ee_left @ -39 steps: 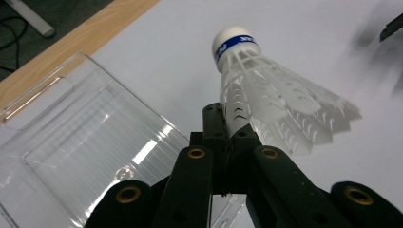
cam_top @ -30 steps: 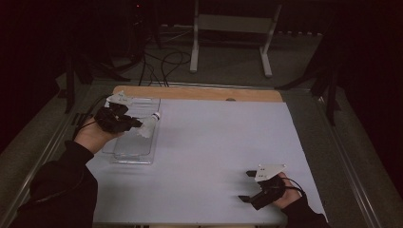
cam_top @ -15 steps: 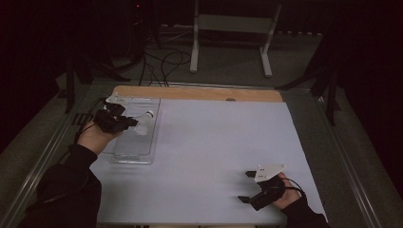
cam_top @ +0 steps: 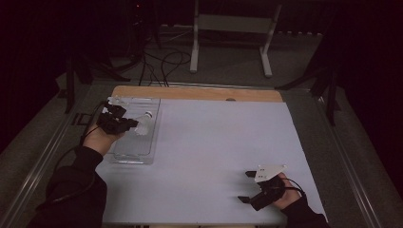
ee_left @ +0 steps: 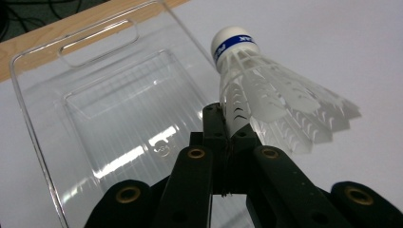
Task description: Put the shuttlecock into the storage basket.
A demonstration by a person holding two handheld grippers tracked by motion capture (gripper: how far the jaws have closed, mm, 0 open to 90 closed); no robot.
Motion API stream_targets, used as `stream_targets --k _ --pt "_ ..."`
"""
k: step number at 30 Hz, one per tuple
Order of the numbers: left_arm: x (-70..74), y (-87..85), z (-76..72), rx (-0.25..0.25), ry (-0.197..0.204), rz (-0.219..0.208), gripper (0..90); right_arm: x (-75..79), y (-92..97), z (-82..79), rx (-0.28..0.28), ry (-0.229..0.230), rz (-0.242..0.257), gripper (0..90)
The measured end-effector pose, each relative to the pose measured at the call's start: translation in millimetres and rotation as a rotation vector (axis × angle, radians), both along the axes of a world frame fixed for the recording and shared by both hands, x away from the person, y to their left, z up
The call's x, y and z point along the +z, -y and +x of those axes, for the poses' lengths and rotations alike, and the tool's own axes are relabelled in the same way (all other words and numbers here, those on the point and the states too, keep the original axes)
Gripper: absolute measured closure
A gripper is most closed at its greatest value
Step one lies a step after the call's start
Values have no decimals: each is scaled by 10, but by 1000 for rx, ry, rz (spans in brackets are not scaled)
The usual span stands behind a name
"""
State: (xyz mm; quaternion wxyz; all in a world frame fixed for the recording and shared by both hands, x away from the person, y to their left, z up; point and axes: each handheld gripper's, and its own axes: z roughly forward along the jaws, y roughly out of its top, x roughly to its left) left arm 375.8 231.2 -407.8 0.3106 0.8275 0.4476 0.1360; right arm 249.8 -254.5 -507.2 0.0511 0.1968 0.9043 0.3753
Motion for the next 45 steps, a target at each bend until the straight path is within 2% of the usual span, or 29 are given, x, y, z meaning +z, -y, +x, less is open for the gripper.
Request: stream_targets --k 6,14,17,25,28,42,45 --pt "-88 -9 27 8 -14 -15 898 -1 0 -2 0 -2 -1 97" --pt "-219 -7 44 17 -30 -11 898 4 -10 -4 4 0 -1 97" --pt "-260 -12 56 20 -36 -31 897 -2 -9 -5 3 -6 -3 97" --pt "-379 -10 78 19 -55 -10 897 -6 -6 -3 7 -9 -6 98" --pt "-412 -8 88 22 -66 -16 897 -11 -8 -1 7 -14 -4 98" --pt "-535 45 136 19 -109 34 892 -15 5 2 0 -14 -3 118" --pt "-553 59 139 15 -119 45 861 -19 3 4 2 -16 -5 113"
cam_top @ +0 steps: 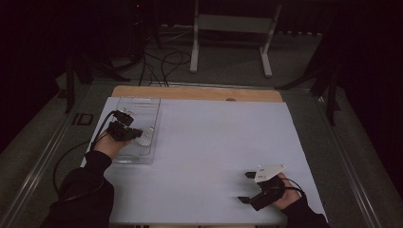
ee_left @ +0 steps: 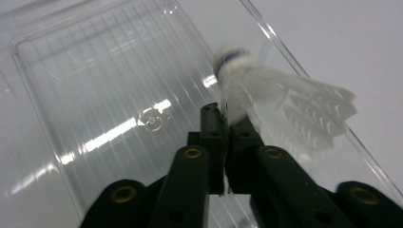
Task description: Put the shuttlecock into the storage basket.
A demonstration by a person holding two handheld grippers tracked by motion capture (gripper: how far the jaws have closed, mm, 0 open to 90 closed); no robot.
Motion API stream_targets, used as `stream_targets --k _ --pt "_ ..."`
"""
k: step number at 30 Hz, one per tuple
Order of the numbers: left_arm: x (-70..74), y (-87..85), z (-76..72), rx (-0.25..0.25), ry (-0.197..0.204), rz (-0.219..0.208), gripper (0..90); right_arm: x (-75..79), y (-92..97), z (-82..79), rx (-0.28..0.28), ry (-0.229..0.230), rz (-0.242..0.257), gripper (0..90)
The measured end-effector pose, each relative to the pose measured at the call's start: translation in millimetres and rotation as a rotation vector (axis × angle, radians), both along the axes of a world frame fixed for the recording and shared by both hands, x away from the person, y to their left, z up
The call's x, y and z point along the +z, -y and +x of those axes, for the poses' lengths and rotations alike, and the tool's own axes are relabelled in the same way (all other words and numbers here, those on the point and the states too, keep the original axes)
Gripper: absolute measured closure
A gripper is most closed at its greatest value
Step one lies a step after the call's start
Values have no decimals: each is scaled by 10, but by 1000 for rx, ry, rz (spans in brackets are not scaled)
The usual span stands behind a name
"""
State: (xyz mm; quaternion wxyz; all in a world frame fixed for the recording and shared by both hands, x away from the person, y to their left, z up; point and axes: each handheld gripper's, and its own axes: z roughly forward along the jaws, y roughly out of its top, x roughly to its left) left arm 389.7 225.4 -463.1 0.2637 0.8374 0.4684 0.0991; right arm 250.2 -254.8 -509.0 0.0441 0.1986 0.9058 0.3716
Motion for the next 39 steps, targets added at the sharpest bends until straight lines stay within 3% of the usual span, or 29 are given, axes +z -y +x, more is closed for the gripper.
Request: stream_targets --k 3,4,6,7,10,11,13,15,16,19,23,33,39 --pt "-2 6 -2 9 -2 3 799 1 -2 0 2 -1 3 112" --pt "-1 7 -1 17 -13 -1 709 4 -4 -3 0 -2 2 112" --pt "1 8 -2 22 -8 1 605 4 -2 -1 1 -2 4 112" --pt "5 7 -2 25 -10 0 605 4 -2 -1 1 -2 4 112" --pt "35 19 -15 27 1 7 413 1 -4 -1 3 -4 2 112" --pt "48 28 -20 27 1 13 413 1 -4 -1 3 -4 2 112" --pt "86 41 -33 42 14 15 279 4 -5 -2 2 -5 4 112" --pt "125 55 -44 46 14 10 246 6 -4 -3 2 -5 3 112" --pt "145 62 -51 41 15 8 149 5 -4 -4 1 -5 3 112" --pt "201 87 -77 40 42 21 137 7 -5 -4 3 -4 4 112" --pt "244 131 -98 6 48 23 13 9 -3 -4 1 0 5 112" --pt "288 227 -160 -61 88 32 0 16 -3 -6 3 -8 16 104" --pt "320 308 -196 -93 90 11 0 22 9 4 2 -11 26 102"
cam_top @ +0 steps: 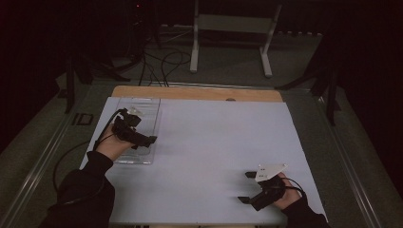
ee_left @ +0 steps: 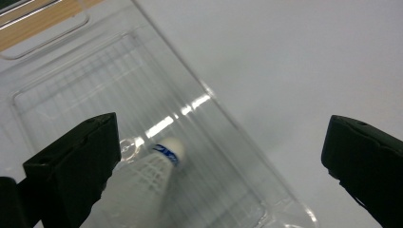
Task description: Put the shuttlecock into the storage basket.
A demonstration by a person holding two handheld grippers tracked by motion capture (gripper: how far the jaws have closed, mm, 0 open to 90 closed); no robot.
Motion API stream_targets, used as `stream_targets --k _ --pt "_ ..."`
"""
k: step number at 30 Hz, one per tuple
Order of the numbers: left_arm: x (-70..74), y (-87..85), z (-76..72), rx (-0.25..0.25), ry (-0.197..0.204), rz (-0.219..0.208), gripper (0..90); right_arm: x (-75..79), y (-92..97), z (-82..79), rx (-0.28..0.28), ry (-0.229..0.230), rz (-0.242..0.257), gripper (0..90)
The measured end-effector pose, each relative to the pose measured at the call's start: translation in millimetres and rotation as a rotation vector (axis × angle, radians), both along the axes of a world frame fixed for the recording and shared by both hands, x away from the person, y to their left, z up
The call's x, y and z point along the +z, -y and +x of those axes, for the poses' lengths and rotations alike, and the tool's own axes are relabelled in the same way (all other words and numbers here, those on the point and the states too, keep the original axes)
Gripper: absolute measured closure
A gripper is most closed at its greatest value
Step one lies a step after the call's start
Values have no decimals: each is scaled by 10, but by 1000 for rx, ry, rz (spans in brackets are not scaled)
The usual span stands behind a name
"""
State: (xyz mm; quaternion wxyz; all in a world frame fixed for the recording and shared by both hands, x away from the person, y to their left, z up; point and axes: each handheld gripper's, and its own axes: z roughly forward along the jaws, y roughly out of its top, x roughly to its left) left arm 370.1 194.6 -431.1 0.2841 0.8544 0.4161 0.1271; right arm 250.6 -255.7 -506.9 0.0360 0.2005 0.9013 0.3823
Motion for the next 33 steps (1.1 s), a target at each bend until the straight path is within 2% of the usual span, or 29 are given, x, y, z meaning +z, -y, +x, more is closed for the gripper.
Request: stream_targets --k 6,7,8,12,21,27,33 --pt "40 86 -30 -35 22 -11 0 -2 0 -1 -1 -2 -2 101" --pt "45 116 -34 -43 -7 -19 0 0 1 -2 1 -1 0 101" --pt "45 116 -34 -43 -7 -19 0 0 1 -2 1 -1 0 101" --pt "44 184 -69 -78 15 -9 0 1 4 -2 -2 -1 1 102" --pt "68 302 -121 -145 29 -50 0 -3 4 -1 -5 -4 0 102" --pt "41 446 -186 -219 21 -73 0 3 14 1 -8 -3 10 101" --pt "40 531 -217 -243 29 -90 1 8 23 1 -11 -4 18 101"
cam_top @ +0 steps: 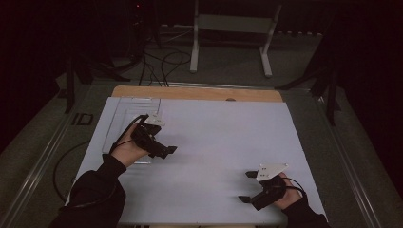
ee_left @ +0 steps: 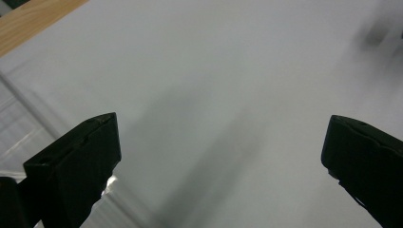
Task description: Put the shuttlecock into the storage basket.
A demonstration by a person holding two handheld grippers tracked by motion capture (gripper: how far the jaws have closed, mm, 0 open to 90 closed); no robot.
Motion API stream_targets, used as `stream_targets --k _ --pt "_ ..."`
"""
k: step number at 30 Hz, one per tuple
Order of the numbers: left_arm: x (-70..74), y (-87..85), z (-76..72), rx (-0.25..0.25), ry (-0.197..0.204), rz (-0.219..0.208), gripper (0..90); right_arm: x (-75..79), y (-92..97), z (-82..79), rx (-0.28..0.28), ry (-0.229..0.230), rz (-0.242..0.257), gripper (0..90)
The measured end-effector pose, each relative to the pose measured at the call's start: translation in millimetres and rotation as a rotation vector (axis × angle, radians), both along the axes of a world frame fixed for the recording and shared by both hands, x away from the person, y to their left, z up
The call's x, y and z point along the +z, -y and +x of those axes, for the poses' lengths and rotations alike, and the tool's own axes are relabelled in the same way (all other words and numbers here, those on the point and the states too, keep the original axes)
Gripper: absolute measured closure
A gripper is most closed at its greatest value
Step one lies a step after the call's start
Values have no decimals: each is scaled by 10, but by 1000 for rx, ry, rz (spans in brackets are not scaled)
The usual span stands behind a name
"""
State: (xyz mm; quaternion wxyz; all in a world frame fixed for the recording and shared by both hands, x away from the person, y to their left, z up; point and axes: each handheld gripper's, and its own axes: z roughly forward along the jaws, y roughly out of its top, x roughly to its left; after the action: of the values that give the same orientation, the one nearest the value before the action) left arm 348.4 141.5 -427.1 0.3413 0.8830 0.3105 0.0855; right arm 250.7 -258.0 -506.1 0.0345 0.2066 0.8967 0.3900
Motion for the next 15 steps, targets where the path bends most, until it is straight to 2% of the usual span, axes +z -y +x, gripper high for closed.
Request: stream_targets --k 5,15 --pt "-27 57 -15 -29 -9 3 1 4 5 -2 -3 5 -4 101" --pt "-77 160 -96 -84 -9 -27 0 0 14 -8 -10 6 -9 101"
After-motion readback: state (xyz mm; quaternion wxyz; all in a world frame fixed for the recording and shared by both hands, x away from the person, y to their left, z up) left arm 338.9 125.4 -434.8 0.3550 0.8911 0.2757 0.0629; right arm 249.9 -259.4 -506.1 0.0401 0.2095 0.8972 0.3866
